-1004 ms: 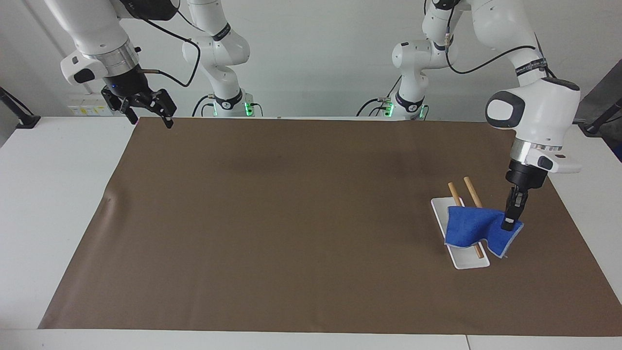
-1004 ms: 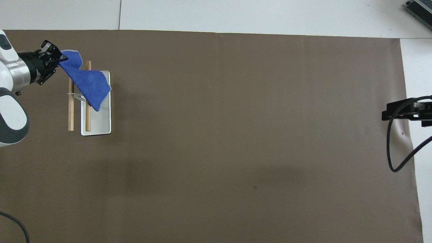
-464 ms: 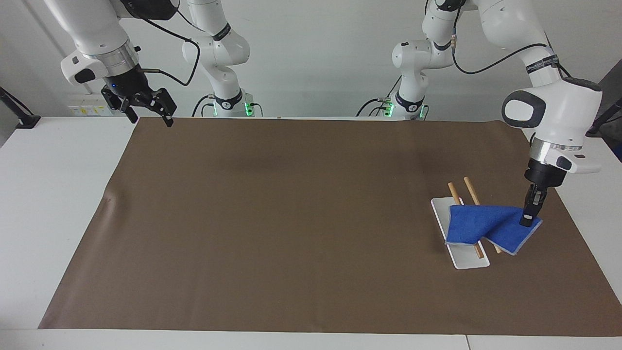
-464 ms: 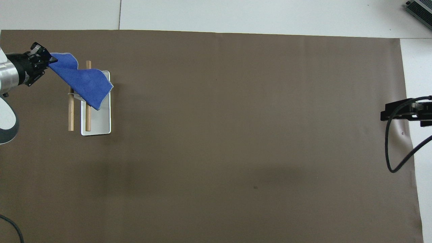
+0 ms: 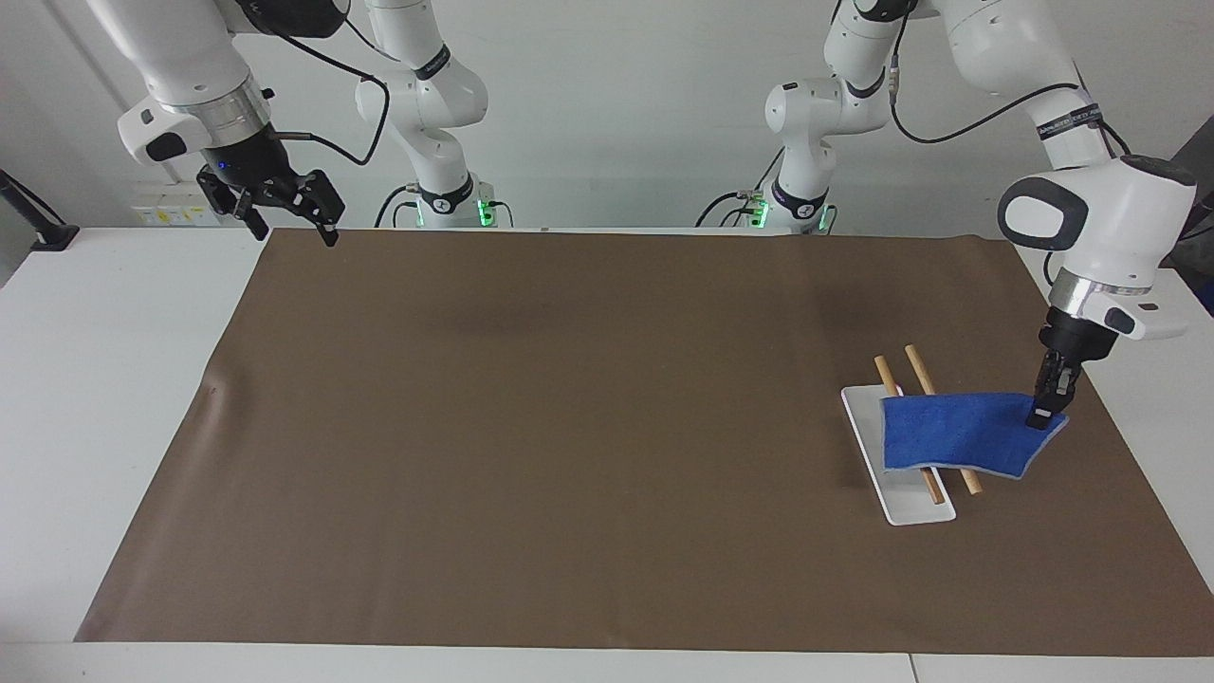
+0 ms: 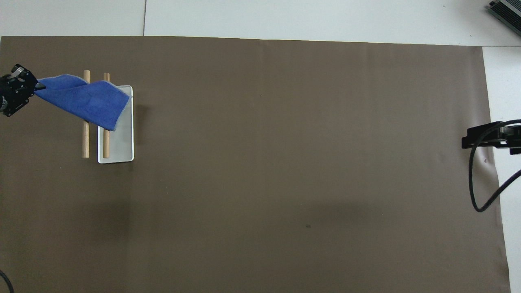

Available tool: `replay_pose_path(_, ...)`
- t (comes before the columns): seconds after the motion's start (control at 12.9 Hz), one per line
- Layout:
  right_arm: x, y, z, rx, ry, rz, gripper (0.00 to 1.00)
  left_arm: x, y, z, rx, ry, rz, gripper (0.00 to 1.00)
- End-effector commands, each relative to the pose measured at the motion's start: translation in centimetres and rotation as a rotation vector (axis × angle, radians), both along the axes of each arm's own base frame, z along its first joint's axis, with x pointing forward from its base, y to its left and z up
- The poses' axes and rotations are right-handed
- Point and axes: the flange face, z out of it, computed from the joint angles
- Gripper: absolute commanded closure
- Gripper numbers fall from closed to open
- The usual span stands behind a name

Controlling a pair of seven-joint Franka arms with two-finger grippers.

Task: Right arm passes towel to left arm to hang

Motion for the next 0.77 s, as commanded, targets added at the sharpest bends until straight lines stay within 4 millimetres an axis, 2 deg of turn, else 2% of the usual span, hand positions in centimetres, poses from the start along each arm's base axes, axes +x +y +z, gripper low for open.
replay_pose_path(0.0, -0.9, -0.8, 0.1, -0.014, 0.006, 0.012, 0.00, -1.9, -0.1, -0.2, 0.001, 0.026, -0.009, 0.56)
replay_pose_path(0.08, -0.9, -0.8, 0.1, -0.011, 0.006, 0.012, 0.00, -1.9, -0.2, 0.0, 0.001, 0.025, -0.011, 0.25)
replay_pose_path(0.15, -0.9, -0.6, 0.1, -0.008, 0.006, 0.015, 0.00, -1.9, -0.2, 0.1, 0.001, 0.023, -0.013, 0.00)
replay_pose_path(0.39, -0.9, -0.6, 0.1, -0.006, 0.006, 0.015, 0.00, -1.8, -0.4, 0.1, 0.000, 0.020, -0.010, 0.00)
replay_pose_path(0.7, -0.9, -0.6, 0.1, -0.006, 0.006, 0.015, 0.00, -1.2, -2.0, 0.3, 0.002, 0.019, -0.033, 0.00)
